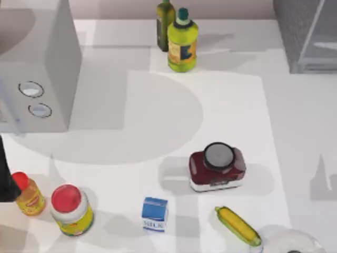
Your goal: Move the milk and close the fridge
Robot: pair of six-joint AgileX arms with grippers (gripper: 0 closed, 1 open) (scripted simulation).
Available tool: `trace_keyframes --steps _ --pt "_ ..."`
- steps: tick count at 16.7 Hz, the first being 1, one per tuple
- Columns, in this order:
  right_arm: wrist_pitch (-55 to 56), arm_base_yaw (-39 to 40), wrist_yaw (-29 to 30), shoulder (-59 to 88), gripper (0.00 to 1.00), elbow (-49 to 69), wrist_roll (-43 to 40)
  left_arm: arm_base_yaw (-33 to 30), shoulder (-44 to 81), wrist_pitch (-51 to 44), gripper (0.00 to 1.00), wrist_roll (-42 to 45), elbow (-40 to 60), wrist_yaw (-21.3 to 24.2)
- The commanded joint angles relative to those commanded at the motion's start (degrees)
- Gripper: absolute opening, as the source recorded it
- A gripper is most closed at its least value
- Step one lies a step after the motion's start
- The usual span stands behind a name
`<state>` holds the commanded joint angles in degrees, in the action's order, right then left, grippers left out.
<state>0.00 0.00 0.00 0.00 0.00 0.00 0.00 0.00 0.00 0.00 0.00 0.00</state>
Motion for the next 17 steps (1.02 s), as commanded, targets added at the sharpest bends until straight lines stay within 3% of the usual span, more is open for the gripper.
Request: trace_keyframes --steps 3,6,17 --pt "0.69 0.72 0.77 0.75 1.00 0.00 0.16 0.00 0.00 0.00 1.00 0.00 0.00 0.00" --pt "5.40 6.05 6.35 5.82 1.00 0.05 0.78 0.00 0.00 0.00 1.00 0.00 0.00 0.00" --pt "35.61 45.16 44.78 36.75 1.00 1.53 0.84 0.00 0.00 0.00 1.00 0.00 0.00 0.00"
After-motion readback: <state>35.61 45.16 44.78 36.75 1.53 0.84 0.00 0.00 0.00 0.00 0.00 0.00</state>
